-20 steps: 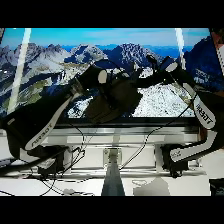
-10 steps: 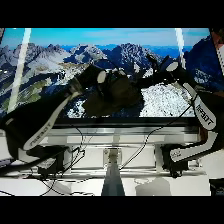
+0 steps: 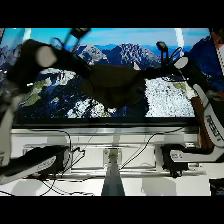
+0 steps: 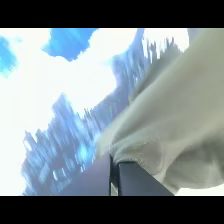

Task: Fold the clothes and pants, and hang the long-sleeved shirts on hangers.

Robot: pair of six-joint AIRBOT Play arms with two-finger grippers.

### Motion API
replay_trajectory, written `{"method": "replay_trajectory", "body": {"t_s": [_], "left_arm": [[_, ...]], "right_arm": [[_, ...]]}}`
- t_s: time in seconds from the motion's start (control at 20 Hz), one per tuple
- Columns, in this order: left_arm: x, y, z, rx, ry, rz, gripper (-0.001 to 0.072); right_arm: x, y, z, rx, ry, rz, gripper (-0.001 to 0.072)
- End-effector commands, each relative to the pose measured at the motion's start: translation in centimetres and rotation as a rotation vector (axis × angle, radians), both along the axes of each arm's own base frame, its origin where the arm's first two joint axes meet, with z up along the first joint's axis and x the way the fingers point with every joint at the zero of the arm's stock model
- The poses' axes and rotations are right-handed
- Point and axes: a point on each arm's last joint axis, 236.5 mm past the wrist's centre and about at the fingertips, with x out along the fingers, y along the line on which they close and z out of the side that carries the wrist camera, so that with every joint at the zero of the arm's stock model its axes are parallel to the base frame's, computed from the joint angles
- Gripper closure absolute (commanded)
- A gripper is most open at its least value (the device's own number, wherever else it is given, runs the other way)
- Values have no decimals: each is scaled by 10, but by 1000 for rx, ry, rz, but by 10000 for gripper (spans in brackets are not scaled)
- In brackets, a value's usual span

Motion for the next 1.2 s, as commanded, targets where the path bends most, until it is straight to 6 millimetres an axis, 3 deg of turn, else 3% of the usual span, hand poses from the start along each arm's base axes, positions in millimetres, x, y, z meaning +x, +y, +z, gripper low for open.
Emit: {"method": "replay_trajectory", "body": {"t_s": [0.0, 0.1, 0.2, 0.3, 0.4, 0.5, 0.65, 0.75, 0.85, 0.95, 1.05, 1.1, 1.15], "left_arm": [[16, 53, 105, -180, -302, 194, 691], [14, 91, 173, -294, -505, 306, 691], [-5, 120, 237, -361, -714, 356, 691], [-34, 138, 299, -424, -929, 375, 692], [-69, 154, 351, -479, -1126, 384, 692], [-98, 165, 385, -515, -1268, 391, 692], [-115, 169, 400, -532, -1333, 389, 694], [-97, 167, 391, -521, -1298, 395, 694], [-45, 160, 345, -468, -1131, 410, 696], [24, 137, 257, -372, -851, 393, 696], [80, 93, 165, -213, -660, 275, 696], [105, 68, 128, -172, -619, 218, 696], [125, 44, 104, -176, -616, 186, 696]], "right_arm": [[15, -10, 88, 4, -250, -65, 687], [11, -14, 169, 18, -450, -92, 686], [-9, -14, 256, 49, -633, -92, 687], [-42, -8, 343, 89, -817, -76, 687], [-84, 2, 413, 123, -974, -40, 687], [-126, 13, 458, 156, -1070, 15, 687], [-177, 37, 480, 240, -1088, 125, 687], [-194, 55, 472, 286, -1034, 204, 687], [-184, 60, 445, 281, -918, 213, 687], [-152, 55, 397, 196, -773, 173, 687], [-111, 42, 343, 80, -656, 118, 687], [-91, 36, 315, 25, -600, 95, 686], [-73, 32, 286, -17, -539, 80, 687]]}}
